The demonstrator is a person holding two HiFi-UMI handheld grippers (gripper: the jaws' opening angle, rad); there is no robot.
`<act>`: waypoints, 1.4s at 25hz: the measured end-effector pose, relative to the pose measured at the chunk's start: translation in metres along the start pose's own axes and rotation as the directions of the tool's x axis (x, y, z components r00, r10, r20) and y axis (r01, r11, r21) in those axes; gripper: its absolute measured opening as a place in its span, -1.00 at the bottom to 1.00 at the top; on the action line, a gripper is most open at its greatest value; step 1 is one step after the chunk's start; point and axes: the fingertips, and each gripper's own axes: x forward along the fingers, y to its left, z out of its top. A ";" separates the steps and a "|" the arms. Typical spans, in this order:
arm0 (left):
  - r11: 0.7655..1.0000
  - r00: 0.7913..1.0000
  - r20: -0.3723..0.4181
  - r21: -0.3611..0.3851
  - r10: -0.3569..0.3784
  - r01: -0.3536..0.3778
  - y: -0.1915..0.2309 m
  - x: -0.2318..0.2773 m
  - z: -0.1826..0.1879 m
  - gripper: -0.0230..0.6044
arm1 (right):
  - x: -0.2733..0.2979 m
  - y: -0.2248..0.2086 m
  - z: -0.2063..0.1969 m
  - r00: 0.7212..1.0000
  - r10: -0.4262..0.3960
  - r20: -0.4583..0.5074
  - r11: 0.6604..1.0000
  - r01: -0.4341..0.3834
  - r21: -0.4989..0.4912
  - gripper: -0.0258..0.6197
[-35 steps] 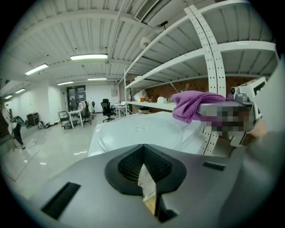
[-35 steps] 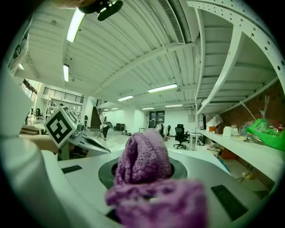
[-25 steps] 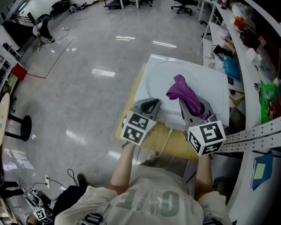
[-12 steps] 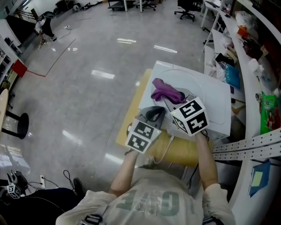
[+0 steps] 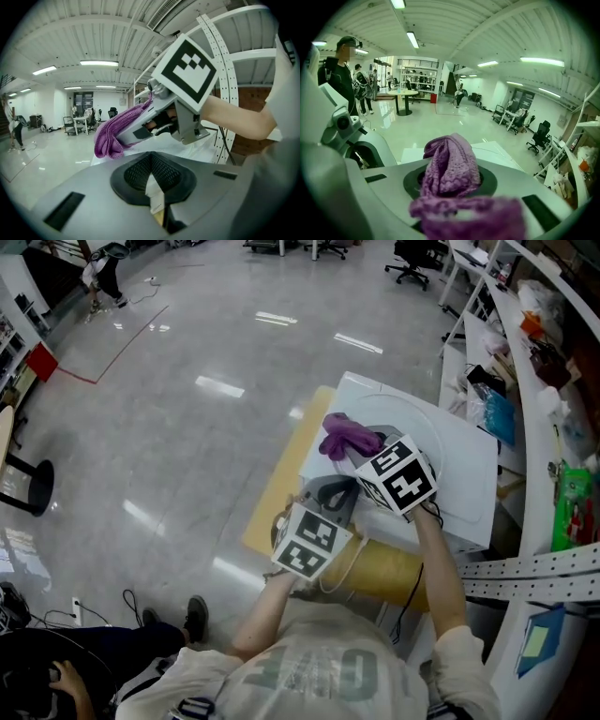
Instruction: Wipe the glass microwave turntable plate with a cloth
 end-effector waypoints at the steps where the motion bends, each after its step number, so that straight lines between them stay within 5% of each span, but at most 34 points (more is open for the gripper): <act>1: 1.000 1.000 -0.003 -0.004 -0.001 0.001 0.000 0.000 0.000 -0.93 | 0.003 -0.002 0.000 1.000 -0.001 -0.011 1.000 0.001 -0.008 -0.74; 23: 0.999 0.999 -0.031 0.021 0.044 -0.043 0.000 -0.002 0.001 -0.93 | 0.013 -0.097 -0.015 0.972 -0.217 -0.087 0.974 0.222 0.047 -0.74; 35: 0.998 0.998 -0.038 0.044 0.052 -0.050 0.001 -0.003 0.001 -0.93 | -0.033 -0.140 -0.065 0.917 -0.362 -0.166 0.916 0.383 0.120 -0.74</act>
